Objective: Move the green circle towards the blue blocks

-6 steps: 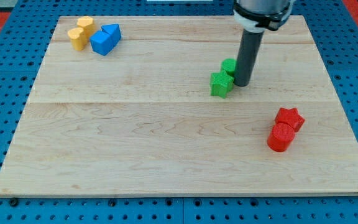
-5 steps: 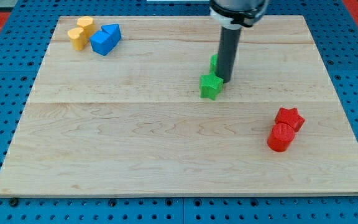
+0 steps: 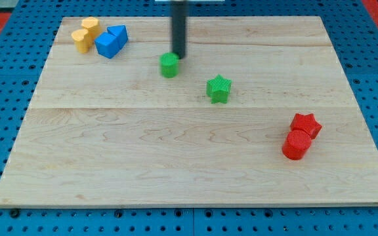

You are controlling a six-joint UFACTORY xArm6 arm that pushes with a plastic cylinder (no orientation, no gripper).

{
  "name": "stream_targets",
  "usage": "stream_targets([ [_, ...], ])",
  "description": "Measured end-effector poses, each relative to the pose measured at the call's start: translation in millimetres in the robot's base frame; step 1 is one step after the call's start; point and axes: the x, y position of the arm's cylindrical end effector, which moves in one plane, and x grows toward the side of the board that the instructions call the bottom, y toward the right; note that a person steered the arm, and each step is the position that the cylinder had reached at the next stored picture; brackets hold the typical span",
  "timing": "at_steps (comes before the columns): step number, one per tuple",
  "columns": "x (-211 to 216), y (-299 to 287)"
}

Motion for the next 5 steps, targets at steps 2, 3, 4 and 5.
stream_targets([
  [2,32.2,45.9],
  [3,48.9,17.8],
  [4,42.4,-26.4],
  [5,48.7,-35.7],
])
